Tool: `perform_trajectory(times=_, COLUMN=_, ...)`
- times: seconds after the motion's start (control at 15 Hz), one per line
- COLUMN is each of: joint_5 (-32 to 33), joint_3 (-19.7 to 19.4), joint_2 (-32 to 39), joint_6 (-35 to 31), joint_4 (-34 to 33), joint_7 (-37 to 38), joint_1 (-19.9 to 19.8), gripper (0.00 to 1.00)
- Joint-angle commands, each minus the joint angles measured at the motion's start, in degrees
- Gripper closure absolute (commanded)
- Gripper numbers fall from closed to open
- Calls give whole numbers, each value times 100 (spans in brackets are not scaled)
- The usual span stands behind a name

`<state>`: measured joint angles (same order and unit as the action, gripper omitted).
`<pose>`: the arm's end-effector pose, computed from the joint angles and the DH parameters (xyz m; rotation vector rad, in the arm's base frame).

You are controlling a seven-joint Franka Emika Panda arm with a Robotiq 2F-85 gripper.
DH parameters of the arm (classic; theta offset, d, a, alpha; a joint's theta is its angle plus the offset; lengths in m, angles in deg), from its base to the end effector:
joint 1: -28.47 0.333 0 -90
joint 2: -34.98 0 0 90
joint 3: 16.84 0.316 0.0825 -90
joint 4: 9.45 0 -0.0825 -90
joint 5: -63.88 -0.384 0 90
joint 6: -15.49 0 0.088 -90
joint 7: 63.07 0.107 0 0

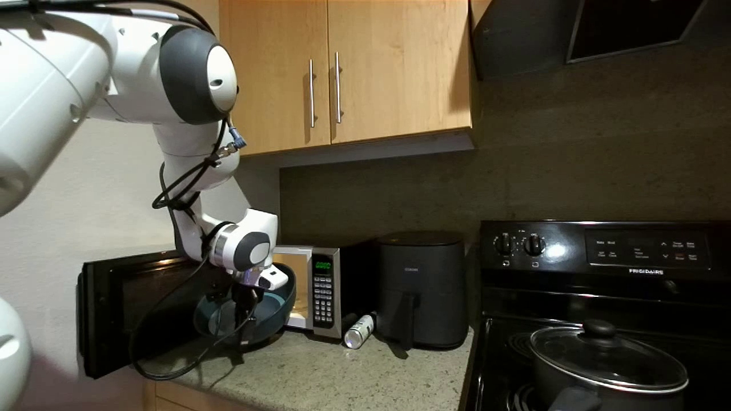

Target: Open the microwave door, place the blue bowl inside the microwave

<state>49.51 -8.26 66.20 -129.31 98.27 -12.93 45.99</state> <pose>0.5852 0.2772 0.2308 -2.7473 0.9155 0.0915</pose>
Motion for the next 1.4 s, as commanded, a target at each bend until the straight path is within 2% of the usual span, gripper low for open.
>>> perform_trajectory(times=0.0, joint_5=-170, joint_3=2, joint_2=226, joint_6=-5, joint_4=-310, joint_7=33, joint_1=-5, gripper=53)
perform_trajectory(times=0.33, joint_5=-219, joint_3=6, joint_2=284, joint_6=-100, joint_4=-439, joint_7=60, joint_1=6, gripper=87)
perform_trajectory(times=0.47, joint_5=-328, joint_3=34, joint_2=209, joint_6=-304, joint_4=-399, joint_7=54, joint_1=-6, gripper=94)
perform_trajectory(times=0.6, joint_5=-566, joint_3=135, joint_2=4, joint_6=-697, joint_4=-231, joint_7=-1, joint_1=-68, gripper=96)
perform_trajectory(times=0.67, joint_5=-674, joint_3=186, joint_2=-74, joint_6=-837, joint_4=-155, joint_7=-39, joint_1=-96, gripper=94)
perform_trajectory(times=0.87, joint_5=-1121, joint_3=355, joint_2=-391, joint_6=-1448, joint_4=139, joint_7=-112, joint_1=-192, gripper=93)
perform_trajectory(times=1.07, joint_5=-1712, joint_3=631, joint_2=-695, joint_6=-2013, joint_4=436, joint_7=-229, joint_1=-430, gripper=94)
perform_trajectory(times=1.2, joint_5=-2034, joint_3=799, joint_2=-772, joint_6=-2303, joint_4=495, joint_7=-233, joint_1=-539, gripper=94)
perform_trajectory(times=1.33, joint_5=-2260, joint_3=794, joint_2=-783, joint_6=-2541, joint_4=492, joint_7=-84, joint_1=-503, gripper=94)
